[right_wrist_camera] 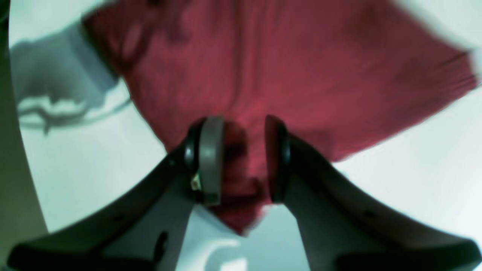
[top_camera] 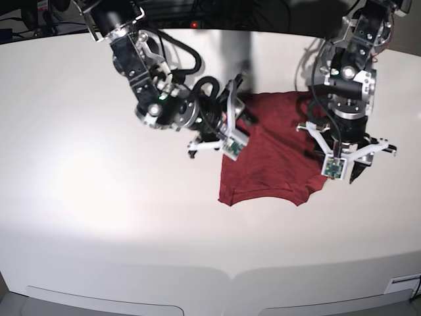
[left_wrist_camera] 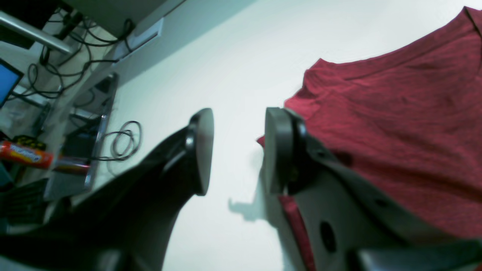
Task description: Fold the T-shirt properly
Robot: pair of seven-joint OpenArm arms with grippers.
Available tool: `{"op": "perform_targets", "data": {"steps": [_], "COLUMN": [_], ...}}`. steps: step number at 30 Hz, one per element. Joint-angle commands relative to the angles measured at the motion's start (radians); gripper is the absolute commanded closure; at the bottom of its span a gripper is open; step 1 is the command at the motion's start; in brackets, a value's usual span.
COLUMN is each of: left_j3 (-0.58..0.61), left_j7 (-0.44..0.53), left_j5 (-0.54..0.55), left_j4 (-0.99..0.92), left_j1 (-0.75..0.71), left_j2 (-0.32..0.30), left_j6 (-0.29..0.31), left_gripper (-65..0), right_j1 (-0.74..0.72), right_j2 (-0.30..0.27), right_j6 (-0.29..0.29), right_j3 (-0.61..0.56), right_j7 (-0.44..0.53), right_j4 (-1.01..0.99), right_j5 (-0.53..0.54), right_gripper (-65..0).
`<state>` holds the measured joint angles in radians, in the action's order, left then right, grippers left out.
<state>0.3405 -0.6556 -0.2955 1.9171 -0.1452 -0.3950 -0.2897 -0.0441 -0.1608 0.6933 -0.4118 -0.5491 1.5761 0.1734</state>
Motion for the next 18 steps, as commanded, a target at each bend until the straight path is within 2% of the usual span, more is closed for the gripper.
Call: {"op": "perform_targets", "data": {"steps": [1, 4, 7, 10, 13, 18], "left_j3": [-0.006, -0.007, -0.007, -0.007, -0.007, -0.007], "left_j7": [0.017, 0.003, -0.033, -0.061, -0.104, -0.116], "left_j5": [-0.019, -0.019, -0.021, -0.087, -0.154, -0.221], "left_j4": [0.034, 0.068, 0.083, 0.094, 0.119, 0.160], "left_j1": [-0.007, -0.056, -0.111, -0.186, -0.280, -0.447], "left_j2": [-0.027, -0.082, -0.124, -0.149, -0.164, -0.193], "left_j6": [-0.020, -0.028, -0.073, -0.089, -0.095, -0.153], "left_gripper": [-21.5, -21.5, -21.5, -21.5, -21.5, -21.5], "right_j1": [-0.019, -0.004, 0.039, 0.111, 0.209, 0.437], "right_j2": [0.000, 0.000, 0.000, -0.010, -0.050, -0.119], "right_j6": [0.005, 0.005, 0.005, 0.005, 0.005, 0.005], "right_j3": [0.026, 0.104, 0.193, 0.270, 0.343, 0.495], "right_j7": [-0.008, -0.091, -0.159, -0.257, -0.416, -0.468], "right_j4": [0.053, 0.156, 0.265, 0.378, 0.489, 0.624], "right_j5": [0.019, 0.040, 0.048, 0.075, 0.169, 0.202], "right_gripper": [-19.1, -19.1, -19.1, -19.1, -19.1, -19.1]}}
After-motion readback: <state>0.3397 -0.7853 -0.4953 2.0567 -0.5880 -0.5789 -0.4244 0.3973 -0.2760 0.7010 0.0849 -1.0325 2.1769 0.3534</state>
